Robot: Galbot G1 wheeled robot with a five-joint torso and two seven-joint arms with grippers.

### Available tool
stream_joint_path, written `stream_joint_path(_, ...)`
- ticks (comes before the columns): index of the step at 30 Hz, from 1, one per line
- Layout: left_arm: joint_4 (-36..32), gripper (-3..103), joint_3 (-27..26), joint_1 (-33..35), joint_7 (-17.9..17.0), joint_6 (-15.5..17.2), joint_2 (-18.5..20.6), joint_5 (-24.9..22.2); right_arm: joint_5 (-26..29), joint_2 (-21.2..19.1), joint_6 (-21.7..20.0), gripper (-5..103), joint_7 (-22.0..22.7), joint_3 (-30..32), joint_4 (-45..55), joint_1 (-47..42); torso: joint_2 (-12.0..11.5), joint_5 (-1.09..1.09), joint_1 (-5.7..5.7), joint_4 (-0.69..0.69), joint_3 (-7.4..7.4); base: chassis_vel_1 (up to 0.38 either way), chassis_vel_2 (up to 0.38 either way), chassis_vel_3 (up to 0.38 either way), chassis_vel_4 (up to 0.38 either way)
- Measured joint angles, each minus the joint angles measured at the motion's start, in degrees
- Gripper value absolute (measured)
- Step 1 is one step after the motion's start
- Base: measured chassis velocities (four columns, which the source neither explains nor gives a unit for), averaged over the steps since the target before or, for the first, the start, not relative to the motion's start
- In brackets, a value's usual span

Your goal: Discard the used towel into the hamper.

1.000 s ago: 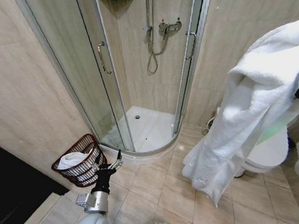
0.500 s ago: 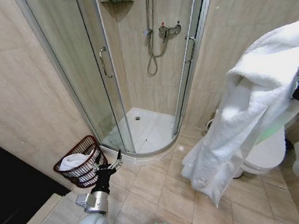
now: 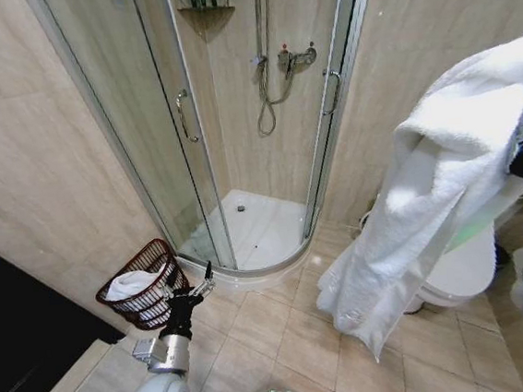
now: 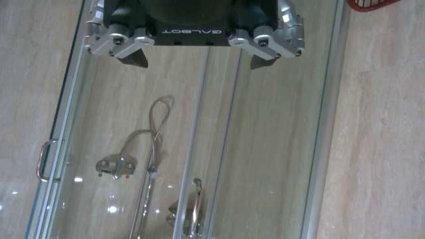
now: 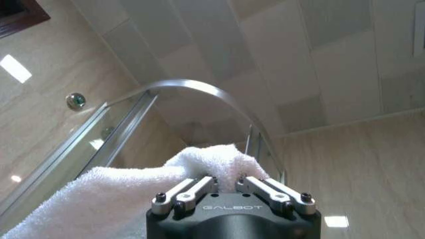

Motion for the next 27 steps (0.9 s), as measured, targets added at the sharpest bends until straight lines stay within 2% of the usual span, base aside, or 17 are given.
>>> stream_joint_path(27, 0.0, 100, 0.0, 0.0, 0.0, 0.0, 0.0, 0.0, -0.4, 0.5, 0.4, 7, -0.3, -1.2, 0.0, -0.3, 7.5, 0.00, 3.36, 0.00, 4.15, 0.000, 0.000, 0.000, 0.000)
